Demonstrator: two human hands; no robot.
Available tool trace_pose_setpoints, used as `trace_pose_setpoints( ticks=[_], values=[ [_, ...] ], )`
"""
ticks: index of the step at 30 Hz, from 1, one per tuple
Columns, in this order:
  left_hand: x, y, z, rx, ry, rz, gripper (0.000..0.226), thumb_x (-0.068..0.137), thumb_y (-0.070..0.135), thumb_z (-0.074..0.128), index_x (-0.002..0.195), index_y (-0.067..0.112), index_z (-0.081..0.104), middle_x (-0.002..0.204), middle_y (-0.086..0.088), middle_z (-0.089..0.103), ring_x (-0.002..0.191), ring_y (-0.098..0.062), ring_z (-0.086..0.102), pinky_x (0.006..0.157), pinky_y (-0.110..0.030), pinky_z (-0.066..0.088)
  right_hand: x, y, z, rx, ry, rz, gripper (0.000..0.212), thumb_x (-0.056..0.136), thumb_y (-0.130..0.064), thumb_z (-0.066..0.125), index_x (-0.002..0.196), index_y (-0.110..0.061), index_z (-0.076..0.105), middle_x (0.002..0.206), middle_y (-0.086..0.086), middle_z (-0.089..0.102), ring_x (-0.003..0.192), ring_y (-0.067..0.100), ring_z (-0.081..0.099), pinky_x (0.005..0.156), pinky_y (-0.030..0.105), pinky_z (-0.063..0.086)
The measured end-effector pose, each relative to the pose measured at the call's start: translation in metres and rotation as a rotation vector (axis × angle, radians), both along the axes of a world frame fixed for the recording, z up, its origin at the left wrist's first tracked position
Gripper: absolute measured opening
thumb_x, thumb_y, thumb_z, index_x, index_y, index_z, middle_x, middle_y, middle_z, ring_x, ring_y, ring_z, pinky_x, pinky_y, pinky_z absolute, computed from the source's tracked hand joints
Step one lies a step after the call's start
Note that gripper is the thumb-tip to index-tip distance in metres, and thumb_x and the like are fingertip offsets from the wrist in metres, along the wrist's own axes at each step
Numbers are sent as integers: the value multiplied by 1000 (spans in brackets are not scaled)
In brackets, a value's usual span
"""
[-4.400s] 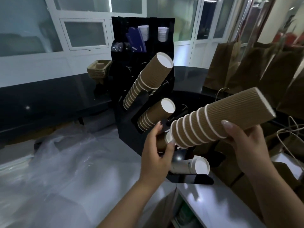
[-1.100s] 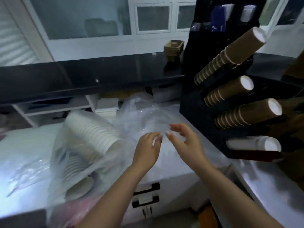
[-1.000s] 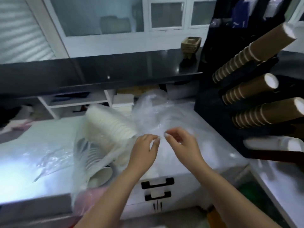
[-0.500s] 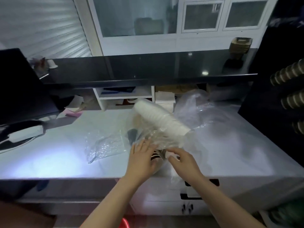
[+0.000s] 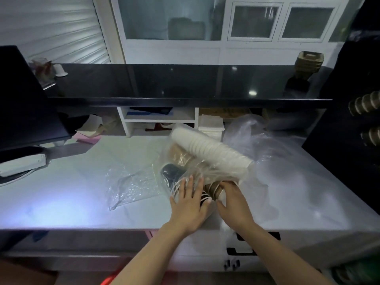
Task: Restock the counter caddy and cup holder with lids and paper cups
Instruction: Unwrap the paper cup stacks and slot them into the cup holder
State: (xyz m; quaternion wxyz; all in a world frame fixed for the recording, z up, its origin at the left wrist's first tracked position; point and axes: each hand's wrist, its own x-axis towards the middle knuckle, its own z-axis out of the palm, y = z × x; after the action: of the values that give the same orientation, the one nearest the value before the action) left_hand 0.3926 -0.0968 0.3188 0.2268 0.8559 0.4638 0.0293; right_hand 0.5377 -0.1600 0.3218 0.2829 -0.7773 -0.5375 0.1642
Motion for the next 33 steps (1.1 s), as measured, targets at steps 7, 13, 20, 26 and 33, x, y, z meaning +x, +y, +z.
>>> trace_pose_setpoints(
  ticks=[7,13,20,26,33],
  values=[
    [4,3,-10,83,-12,-20,82,94,59,33,147,33,-25,159,9,-21,145,-17,-25,118,-53,1,9,28,-2,-129,-29,-137,79,78,-48,68,141,-10,40,141,11,44,130,29,40,104,36,38],
    [9,5,-8,91,-27,-1,86,93,58,37,149,29,-22,160,9,-20,146,-16,-23,118,-52,2,9,51,-11,-241,-269,-190,97,75,-65,63,147,-8,33,143,19,37,131,36,37,105,40,36],
    [12,9,-7,55,-44,24,91,92,57,43,151,26,-19,160,9,-20,146,-14,-21,118,-54,3,25,56,-18,-244,-158,-119,74,73,-73,52,113,-14,69,119,9,64,116,27,49,95,33,43],
    [17,12,-3,-1,-120,86,97,88,54,52,153,20,-12,161,8,-14,147,-12,-18,117,-59,3,18,46,-5,-39,118,-178,70,59,-49,77,120,-18,61,120,4,60,114,22,54,95,34,46],
    [14,16,2,-7,-152,97,102,86,56,55,152,20,-14,162,4,-11,148,-12,-12,118,-54,3,25,34,-3,-31,215,-286,71,58,-46,81,119,-18,59,118,1,56,108,20,58,88,25,45]
  ],
)
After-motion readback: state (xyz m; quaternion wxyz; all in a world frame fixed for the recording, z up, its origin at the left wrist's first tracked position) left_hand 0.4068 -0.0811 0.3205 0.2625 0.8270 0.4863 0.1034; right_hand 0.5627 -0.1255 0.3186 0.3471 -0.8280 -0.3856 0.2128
